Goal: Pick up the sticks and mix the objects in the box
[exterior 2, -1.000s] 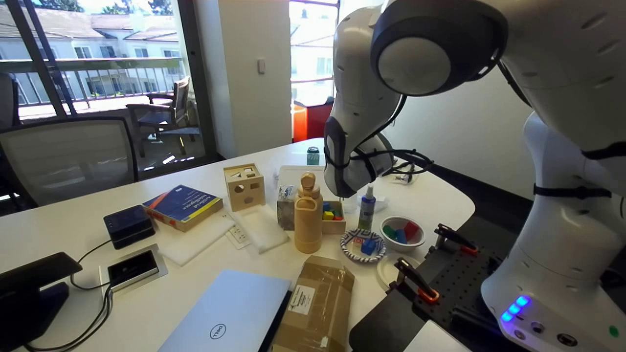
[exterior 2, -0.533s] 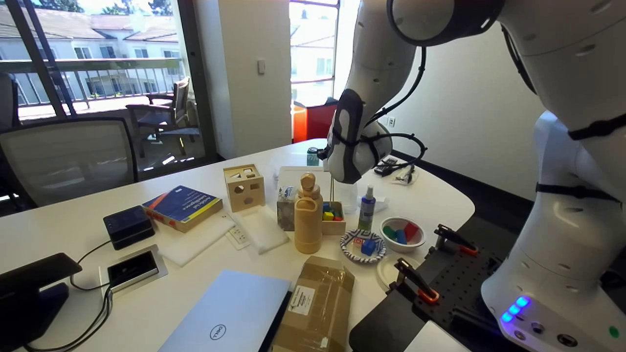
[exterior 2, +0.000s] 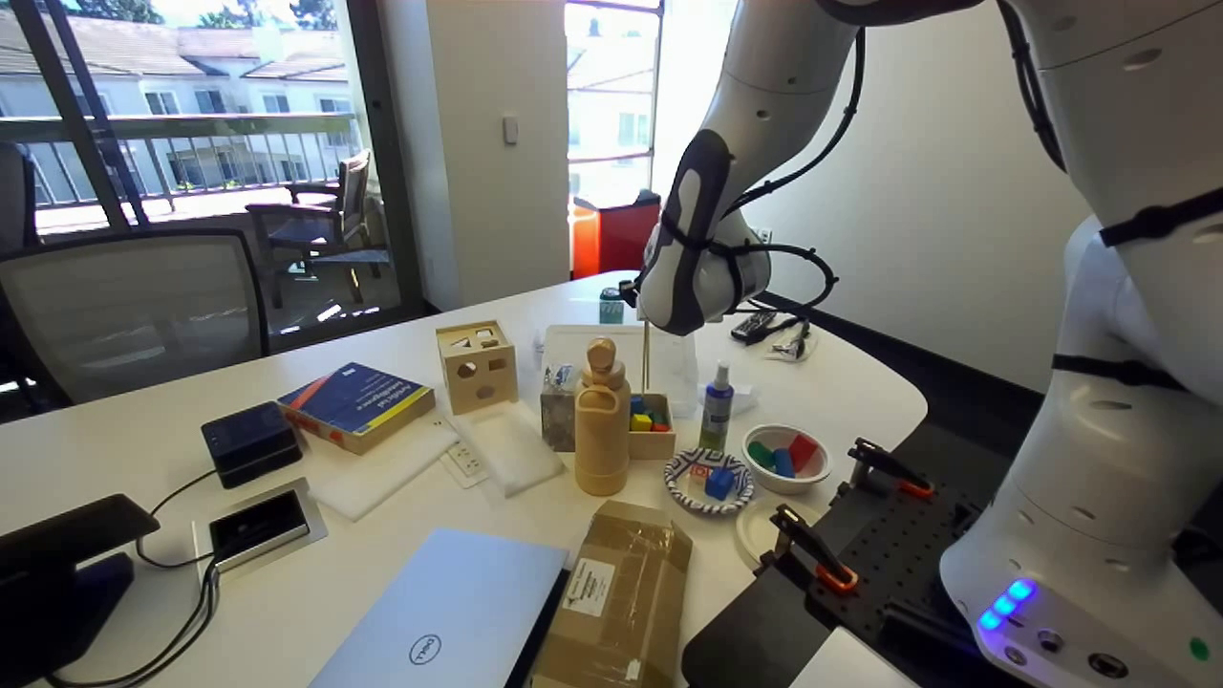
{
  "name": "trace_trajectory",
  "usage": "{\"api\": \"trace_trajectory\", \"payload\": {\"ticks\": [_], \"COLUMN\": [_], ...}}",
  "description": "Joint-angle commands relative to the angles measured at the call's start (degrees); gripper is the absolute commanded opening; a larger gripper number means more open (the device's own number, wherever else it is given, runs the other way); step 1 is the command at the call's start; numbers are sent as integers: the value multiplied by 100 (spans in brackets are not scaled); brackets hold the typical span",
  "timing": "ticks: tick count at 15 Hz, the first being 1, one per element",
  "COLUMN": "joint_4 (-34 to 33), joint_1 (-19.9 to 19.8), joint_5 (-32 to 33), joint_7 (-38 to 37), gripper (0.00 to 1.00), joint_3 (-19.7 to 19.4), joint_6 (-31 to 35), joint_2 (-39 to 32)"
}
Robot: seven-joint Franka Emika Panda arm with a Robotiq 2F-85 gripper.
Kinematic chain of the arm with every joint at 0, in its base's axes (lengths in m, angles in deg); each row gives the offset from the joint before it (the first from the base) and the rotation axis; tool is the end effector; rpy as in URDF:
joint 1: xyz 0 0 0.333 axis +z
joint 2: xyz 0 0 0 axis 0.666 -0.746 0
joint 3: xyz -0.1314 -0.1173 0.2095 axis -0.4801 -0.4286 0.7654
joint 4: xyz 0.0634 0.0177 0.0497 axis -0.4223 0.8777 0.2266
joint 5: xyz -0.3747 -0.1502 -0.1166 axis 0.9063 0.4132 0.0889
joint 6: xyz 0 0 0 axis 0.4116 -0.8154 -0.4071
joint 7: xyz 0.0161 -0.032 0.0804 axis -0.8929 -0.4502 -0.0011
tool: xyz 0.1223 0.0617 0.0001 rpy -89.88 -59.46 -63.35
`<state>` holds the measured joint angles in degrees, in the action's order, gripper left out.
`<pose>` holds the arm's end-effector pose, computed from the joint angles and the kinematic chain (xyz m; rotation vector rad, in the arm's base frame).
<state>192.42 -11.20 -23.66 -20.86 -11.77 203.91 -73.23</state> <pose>0.5460 -0.0721 0.1122 2.7346 -0.8056 1.0031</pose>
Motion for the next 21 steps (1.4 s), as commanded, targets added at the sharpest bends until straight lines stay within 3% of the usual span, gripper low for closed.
{"api": "trace_trajectory", "payload": {"ticks": [1,6,13,16,17,18,20,21], "joint_4": [-145,-453,-509,-544,-646,-641,-763,-871], "joint_1": [195,551,325,121,-112,-83,-258,-490], "joint_5": [-309,-538,-364,-232,-855,-280,-235,-845], "joint_7": [97,84,-29,-40,628,6,11,659], "gripper": [2,2,2,2,2,2,2,2], "joint_3": [-119,-468,-350,-207,148,20,205,560], "joint_6": [0,0,-1,-1,-1,-1,-1,-1], "joint_2": [-163,-470,-691,-742,-700,-795,-895,-874]}}
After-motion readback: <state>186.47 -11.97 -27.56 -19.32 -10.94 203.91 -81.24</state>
